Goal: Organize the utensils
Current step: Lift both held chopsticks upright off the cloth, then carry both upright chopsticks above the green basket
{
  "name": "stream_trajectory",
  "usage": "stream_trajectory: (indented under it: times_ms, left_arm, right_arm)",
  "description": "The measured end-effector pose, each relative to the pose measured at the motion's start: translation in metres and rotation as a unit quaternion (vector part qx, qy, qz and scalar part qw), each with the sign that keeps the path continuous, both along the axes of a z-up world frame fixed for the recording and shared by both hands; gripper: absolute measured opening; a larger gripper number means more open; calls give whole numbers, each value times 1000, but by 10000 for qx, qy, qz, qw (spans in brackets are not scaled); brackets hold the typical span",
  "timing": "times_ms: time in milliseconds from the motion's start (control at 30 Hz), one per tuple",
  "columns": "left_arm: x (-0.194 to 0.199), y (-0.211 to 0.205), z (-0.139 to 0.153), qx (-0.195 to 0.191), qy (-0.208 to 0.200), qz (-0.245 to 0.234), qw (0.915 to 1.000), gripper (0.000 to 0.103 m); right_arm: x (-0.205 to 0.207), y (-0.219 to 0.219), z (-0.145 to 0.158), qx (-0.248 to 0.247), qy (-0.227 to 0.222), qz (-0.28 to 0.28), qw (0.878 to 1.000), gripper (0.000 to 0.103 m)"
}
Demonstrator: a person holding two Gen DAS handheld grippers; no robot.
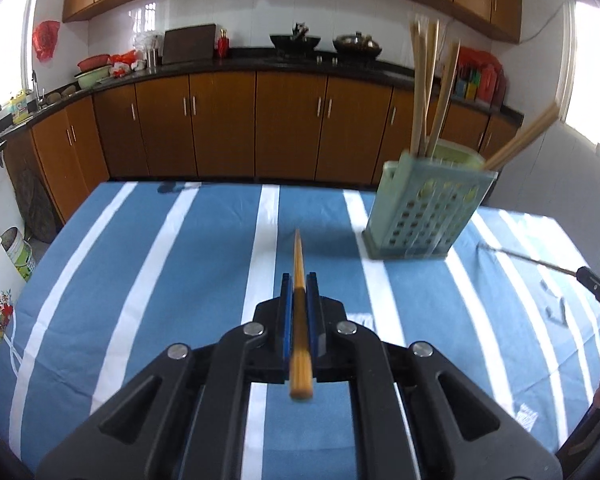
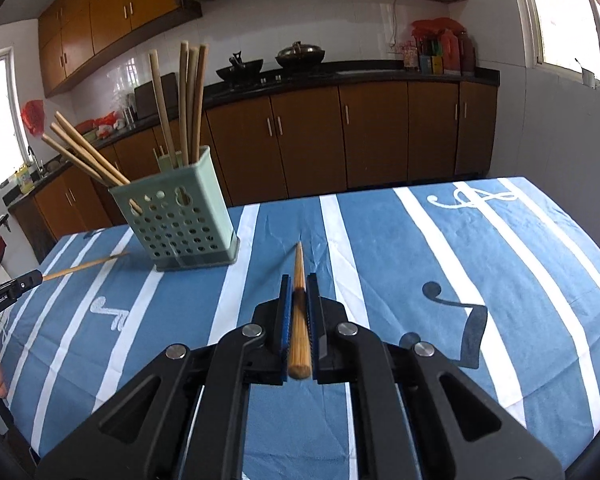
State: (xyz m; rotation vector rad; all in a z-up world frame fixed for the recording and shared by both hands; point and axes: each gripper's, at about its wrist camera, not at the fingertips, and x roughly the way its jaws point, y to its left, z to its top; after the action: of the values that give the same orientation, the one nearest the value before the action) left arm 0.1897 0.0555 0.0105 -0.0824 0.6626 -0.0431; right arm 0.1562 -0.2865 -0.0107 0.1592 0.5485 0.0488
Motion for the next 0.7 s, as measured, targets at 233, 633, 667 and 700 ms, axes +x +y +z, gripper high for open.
stream_trajectory:
  times_ms: [233,633,667,700]
  left_arm:
    - [-8,2,40,-164,-555,25,9983,8]
    - [-12,-9,81,-303,-925,-244,9949,7]
    - [-12,-10,85,-352,-958,-267,9944,7]
    - [-12,-13,91,-417,-999,-304,9937,7]
  right_arm:
    - [-4,1,30,24,-420,4,9991,8]
    - [0,10,70,297,-794,214,9962,8]
    - [0,11,76,354,-851,269,9954,8]
    - [0,13,82,404,-907,325,9945,8]
